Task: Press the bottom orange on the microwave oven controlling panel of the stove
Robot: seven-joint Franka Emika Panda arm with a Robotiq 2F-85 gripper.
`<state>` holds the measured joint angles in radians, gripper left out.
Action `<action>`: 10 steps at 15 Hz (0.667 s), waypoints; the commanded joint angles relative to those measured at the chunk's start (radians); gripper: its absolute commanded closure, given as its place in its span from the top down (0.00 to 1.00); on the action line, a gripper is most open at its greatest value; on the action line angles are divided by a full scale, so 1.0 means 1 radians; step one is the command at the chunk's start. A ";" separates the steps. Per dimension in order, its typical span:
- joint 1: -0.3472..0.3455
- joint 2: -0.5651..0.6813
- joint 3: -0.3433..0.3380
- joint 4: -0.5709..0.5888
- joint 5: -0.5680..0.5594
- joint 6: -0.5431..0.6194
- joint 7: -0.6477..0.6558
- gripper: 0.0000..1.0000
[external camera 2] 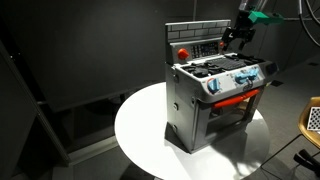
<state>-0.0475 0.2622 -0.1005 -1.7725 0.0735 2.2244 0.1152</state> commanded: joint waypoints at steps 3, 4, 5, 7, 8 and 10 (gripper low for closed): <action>-0.006 0.045 0.011 0.067 -0.011 -0.028 0.008 1.00; -0.007 0.043 0.011 0.067 -0.011 -0.038 0.006 1.00; -0.007 0.041 0.011 0.068 -0.011 -0.049 0.003 1.00; -0.011 0.028 0.012 0.068 -0.009 -0.099 -0.011 1.00; -0.011 0.023 0.012 0.067 -0.010 -0.120 -0.015 1.00; -0.011 0.007 0.010 0.061 -0.018 -0.170 -0.022 1.00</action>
<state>-0.0475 0.2743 -0.0992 -1.7429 0.0735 2.1357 0.1097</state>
